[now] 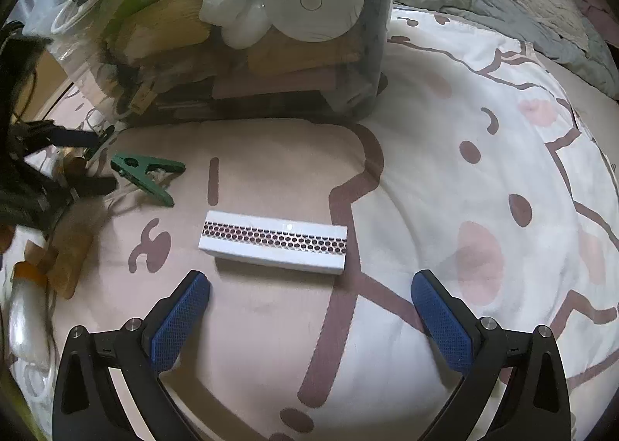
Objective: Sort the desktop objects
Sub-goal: 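Align the right tool over the white matchbox and close on it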
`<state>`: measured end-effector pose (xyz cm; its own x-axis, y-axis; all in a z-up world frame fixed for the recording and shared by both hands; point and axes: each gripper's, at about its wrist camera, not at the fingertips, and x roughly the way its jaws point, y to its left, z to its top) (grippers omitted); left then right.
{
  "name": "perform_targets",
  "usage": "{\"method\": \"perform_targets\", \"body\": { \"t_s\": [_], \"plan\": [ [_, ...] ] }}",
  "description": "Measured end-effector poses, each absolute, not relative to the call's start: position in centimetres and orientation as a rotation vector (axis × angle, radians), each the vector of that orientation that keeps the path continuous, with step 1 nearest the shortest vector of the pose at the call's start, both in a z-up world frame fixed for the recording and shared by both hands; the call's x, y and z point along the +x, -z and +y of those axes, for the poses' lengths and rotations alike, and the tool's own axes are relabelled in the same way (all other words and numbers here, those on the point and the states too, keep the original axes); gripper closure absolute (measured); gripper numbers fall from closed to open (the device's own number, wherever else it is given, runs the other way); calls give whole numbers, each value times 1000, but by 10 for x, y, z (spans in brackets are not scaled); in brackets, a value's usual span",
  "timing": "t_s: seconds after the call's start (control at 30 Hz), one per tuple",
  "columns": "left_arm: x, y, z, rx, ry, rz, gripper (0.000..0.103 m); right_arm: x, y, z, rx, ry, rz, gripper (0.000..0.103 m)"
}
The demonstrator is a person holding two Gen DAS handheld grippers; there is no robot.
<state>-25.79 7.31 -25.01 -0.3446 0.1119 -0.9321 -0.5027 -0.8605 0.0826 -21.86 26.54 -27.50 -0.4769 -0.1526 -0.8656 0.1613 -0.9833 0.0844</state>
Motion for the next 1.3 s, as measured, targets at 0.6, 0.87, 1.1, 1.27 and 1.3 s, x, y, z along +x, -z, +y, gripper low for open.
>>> {"method": "perform_targets", "body": {
  "t_s": [0.6, 0.87, 1.1, 1.27, 1.3],
  "plan": [
    [-234, 248, 63, -1506, -2150, 690, 5, -217, 266, 266, 1525, 2549, -106, 0],
    [-239, 244, 42, -1481, -2262, 724, 5, -226, 270, 237, 1513, 2538, -24, 0],
    [-248, 243, 22, -1491, -2354, 690, 5, -237, 274, 233, 1565, 2524, -43, 0],
    [-248, 235, 18, -1463, -2346, 645, 5, -238, 277, 230, 1592, 2501, -2, 0],
    [-246, 234, 18, -1452, -2336, 637, 5, -239, 277, 231, 1595, 2500, -8, 0]
  ]
}}
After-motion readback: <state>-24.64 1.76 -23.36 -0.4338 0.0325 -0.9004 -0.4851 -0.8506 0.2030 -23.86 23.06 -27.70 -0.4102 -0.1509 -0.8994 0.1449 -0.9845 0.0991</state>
